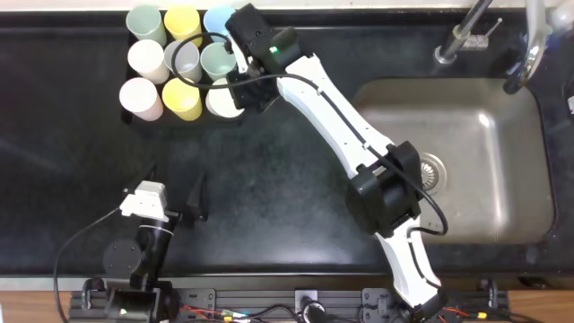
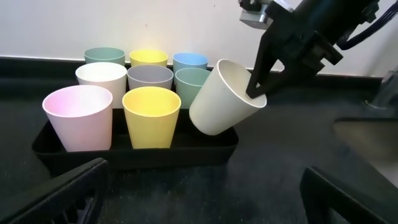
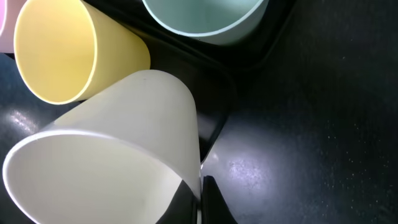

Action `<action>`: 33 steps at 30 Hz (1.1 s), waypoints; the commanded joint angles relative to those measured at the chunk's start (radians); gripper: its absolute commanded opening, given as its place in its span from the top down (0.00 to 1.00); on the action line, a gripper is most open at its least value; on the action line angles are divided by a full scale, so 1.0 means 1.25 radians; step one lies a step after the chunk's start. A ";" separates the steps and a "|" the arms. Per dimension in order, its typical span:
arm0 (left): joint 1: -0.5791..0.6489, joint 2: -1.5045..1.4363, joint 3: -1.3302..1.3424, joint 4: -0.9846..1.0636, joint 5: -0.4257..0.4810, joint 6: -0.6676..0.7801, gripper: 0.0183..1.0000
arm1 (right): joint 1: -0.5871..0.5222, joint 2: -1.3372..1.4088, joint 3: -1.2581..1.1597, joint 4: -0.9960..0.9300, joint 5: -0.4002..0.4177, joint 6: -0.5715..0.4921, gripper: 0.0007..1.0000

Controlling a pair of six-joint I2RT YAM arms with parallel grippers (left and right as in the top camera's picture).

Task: Store Cups

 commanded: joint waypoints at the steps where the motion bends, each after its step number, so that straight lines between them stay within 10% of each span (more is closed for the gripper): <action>1: -0.001 -0.007 0.000 -0.003 0.005 0.015 0.00 | 0.006 0.023 0.021 0.006 0.007 0.004 0.96; 27: -0.001 -0.007 0.000 -0.003 0.005 0.014 0.00 | 0.006 0.031 0.021 0.016 0.008 0.004 0.82; 33: -0.001 -0.007 0.000 -0.003 0.005 0.015 0.00 | 0.002 0.010 0.021 0.037 0.009 -0.005 0.56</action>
